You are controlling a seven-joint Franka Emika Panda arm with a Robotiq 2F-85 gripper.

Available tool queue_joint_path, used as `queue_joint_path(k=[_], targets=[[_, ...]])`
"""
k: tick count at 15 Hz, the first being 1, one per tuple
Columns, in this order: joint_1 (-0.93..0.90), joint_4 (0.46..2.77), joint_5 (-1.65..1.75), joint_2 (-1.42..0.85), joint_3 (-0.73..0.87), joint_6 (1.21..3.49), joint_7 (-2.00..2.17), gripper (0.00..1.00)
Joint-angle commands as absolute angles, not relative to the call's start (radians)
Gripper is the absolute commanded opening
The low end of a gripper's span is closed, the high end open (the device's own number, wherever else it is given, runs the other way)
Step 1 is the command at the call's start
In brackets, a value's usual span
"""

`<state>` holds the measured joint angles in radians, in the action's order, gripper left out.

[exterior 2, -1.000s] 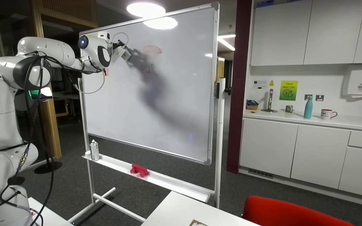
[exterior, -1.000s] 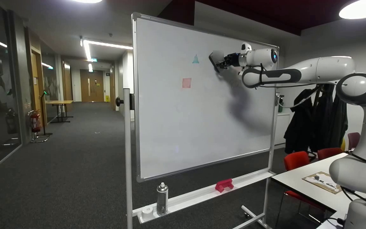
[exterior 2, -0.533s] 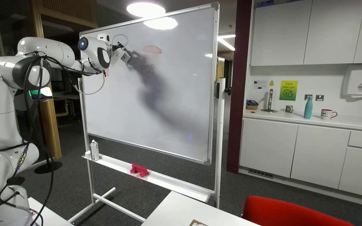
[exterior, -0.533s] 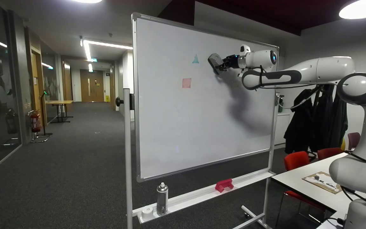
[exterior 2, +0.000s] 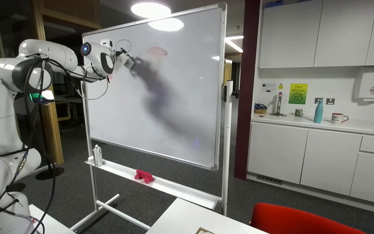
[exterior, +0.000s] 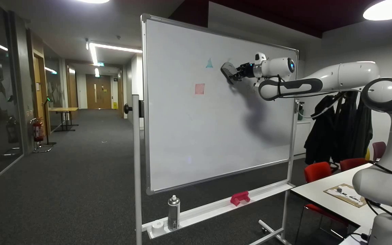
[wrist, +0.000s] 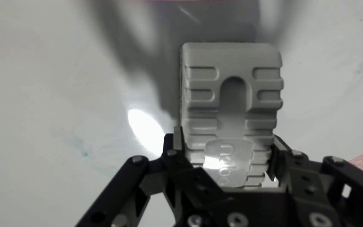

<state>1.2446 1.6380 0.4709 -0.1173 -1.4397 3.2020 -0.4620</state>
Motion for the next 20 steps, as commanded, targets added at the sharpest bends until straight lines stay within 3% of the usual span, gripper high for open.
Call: queue_joint_path(k=[1,20], targets=[[1.281,1.615,0.480,-0.158,-1.488,3.177,-0.481,0.34],[1.534,1.585,0.504,-0.285,-1.713,3.172,-0.400,0.34]])
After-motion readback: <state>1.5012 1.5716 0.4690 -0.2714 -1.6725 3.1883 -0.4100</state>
